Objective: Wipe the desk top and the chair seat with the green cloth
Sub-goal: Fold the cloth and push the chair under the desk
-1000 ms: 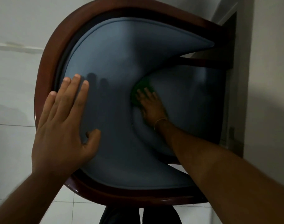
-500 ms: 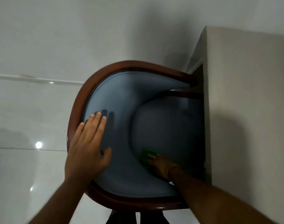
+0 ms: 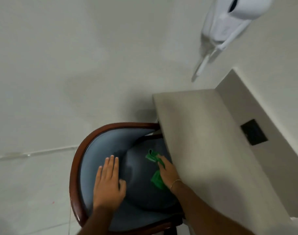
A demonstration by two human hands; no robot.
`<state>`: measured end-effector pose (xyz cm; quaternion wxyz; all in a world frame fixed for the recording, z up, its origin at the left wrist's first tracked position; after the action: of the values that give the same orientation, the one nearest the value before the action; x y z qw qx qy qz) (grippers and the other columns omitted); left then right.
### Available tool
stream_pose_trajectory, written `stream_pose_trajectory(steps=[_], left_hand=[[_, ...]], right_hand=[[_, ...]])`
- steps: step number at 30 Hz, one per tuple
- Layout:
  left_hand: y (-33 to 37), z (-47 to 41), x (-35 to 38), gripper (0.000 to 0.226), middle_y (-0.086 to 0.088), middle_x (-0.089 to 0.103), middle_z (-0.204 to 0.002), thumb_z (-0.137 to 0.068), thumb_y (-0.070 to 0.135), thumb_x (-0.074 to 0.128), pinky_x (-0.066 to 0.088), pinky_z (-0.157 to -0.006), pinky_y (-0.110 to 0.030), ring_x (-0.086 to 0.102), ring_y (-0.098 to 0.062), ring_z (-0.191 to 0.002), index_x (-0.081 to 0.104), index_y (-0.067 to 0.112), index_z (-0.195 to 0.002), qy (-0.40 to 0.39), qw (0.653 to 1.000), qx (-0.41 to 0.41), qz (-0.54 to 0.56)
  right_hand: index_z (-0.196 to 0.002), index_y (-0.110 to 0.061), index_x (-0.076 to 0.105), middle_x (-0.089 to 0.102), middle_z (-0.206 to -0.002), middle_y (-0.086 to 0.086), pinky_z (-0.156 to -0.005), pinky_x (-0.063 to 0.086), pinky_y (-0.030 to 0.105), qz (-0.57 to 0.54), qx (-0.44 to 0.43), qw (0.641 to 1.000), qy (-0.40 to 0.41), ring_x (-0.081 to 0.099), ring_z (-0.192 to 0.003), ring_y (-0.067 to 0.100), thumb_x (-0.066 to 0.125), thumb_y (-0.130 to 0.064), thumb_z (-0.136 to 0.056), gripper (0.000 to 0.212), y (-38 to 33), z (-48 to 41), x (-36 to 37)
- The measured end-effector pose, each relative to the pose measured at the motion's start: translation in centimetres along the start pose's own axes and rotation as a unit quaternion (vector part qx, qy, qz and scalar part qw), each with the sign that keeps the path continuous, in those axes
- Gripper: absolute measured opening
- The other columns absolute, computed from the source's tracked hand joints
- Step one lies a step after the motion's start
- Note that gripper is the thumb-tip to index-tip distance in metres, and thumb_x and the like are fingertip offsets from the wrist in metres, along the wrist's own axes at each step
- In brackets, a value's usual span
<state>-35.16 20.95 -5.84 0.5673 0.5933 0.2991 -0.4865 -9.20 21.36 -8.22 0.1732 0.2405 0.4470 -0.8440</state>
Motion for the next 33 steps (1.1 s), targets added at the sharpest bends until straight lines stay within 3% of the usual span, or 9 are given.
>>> stream_pose_trajectory(steps=[2, 6, 10, 14, 18, 21, 28, 31, 33], left_hand=[[4.8, -1.8, -2.2, 0.082, -0.008, 0.02, -0.179, -0.094, 0.039, 0.035, 0.009, -0.134, -0.046, 0.015, -0.025, -0.167, 0.024, 0.008, -0.169, 0.024, 0.999, 0.039, -0.006], [14.5, -5.5, -7.2, 0.079, -0.008, 0.013, -0.181, -0.1, 0.04, 0.034, 0.011, -0.136, -0.048, 0.011, -0.025, -0.168, 0.017, 0.011, -0.171, 0.067, 0.992, 0.101, -0.022], [25.5, -8.2, -12.2, 0.08, -0.007, 0.003, -0.183, -0.102, 0.041, 0.031, 0.002, -0.138, -0.046, 0.001, -0.023, -0.169, 0.007, 0.014, -0.173, 0.11, 0.983, 0.147, -0.017], [35.0, -8.0, -15.1, 0.08, -0.006, 0.0, -0.183, -0.102, 0.039, 0.033, 0.001, -0.137, -0.047, -0.002, -0.023, -0.169, 0.004, 0.015, -0.173, 0.142, 0.972, 0.184, -0.017], [40.8, -6.2, -13.4, 0.081, -0.007, -0.003, -0.183, -0.102, 0.04, 0.028, 0.0, -0.138, -0.047, -0.006, -0.023, -0.169, -0.002, 0.015, -0.173, 0.134, 0.968, 0.207, -0.04], [44.1, -4.0, -10.0, 0.081, -0.005, -0.005, -0.183, -0.102, 0.039, 0.03, -0.001, -0.137, -0.046, -0.008, -0.021, -0.169, -0.003, 0.016, -0.173, 0.11, 0.964, 0.239, -0.036], [47.3, 2.3, 2.4, 0.081, -0.003, -0.01, -0.18, -0.104, 0.044, 0.032, -0.008, -0.136, -0.042, -0.013, -0.022, -0.167, -0.006, 0.02, -0.171, -0.014, 0.946, 0.318, -0.066], [48.3, 5.4, 7.8, 0.086, -0.004, -0.01, -0.179, -0.102, 0.044, 0.039, -0.01, -0.134, -0.041, -0.008, -0.025, -0.168, -0.004, 0.017, -0.172, -0.082, 0.921, 0.371, -0.089], [48.8, 7.2, 10.4, 0.088, -0.004, -0.011, -0.178, -0.101, 0.042, 0.042, -0.008, -0.135, -0.042, -0.007, -0.026, -0.168, -0.006, 0.017, -0.17, -0.116, 0.908, 0.39, -0.098]], right_hand=[[-0.152, -0.013, 0.051, 0.043, -0.163, 0.007, -0.127, 0.027, 0.029, -0.014, -0.072, 0.994, 0.081, 0.039, -0.153, 0.025, 0.049, -0.012, -0.108, 0.044, -3.2, 0.4, -4.7], [-0.152, -0.011, 0.049, 0.037, -0.166, 0.003, -0.125, 0.018, 0.022, -0.031, -0.172, 0.966, 0.19, 0.024, -0.159, 0.022, 0.047, -0.007, -0.108, 0.045, -7.7, 2.3, -14.5], [-0.149, -0.004, 0.051, 0.039, -0.165, 0.01, -0.128, 0.018, 0.03, -0.03, -0.245, 0.928, 0.28, 0.025, -0.159, 0.029, 0.044, -0.001, -0.105, 0.044, -10.6, 5.5, -24.8], [-0.146, -0.003, 0.054, 0.043, -0.163, 0.01, -0.126, 0.023, 0.028, -0.035, -0.292, 0.893, 0.341, 0.029, -0.158, 0.026, 0.046, -0.001, -0.105, 0.042, -11.0, 8.9, -33.6], [-0.148, -0.011, 0.052, 0.038, -0.166, 0.001, -0.129, 0.022, 0.029, -0.063, -0.29, 0.887, 0.355, 0.023, -0.16, 0.017, 0.044, -0.009, -0.108, 0.041, -8.0, 10.9, -38.6], [-0.15, -0.015, 0.05, 0.037, -0.167, 0.0, -0.127, 0.023, 0.025, -0.115, -0.244, 0.893, 0.361, 0.025, -0.158, 0.015, 0.045, -0.01, -0.109, 0.042, -3.0, 12.3, -40.0], [-0.153, -0.02, 0.048, 0.042, -0.164, 0.002, -0.118, 0.031, 0.019, -0.239, -0.026, 0.896, 0.373, 0.04, -0.152, 0.016, 0.048, -0.011, -0.107, 0.046, 14.0, 17.9, -35.1], [-0.149, -0.014, 0.053, 0.053, -0.156, 0.005, -0.113, 0.035, 0.017, -0.287, 0.068, 0.866, 0.404, 0.05, -0.144, 0.02, 0.049, -0.007, -0.107, 0.043, 22.7, 22.7, -31.8], [-0.148, -0.014, 0.054, 0.059, -0.15, 0.006, -0.112, 0.042, 0.024, -0.312, 0.119, 0.841, 0.426, 0.057, -0.138, 0.021, 0.047, -0.006, -0.107, 0.042, 27.6, 26.5, -29.3]])
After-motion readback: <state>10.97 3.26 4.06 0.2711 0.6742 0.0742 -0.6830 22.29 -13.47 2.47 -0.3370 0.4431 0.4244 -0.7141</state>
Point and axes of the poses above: each hand's wrist, its own z-axis away from the middle knuckle, its own x-axis out of the palm, y = z × x, the point moved 5 cm from there along -z, towards the middle knuckle
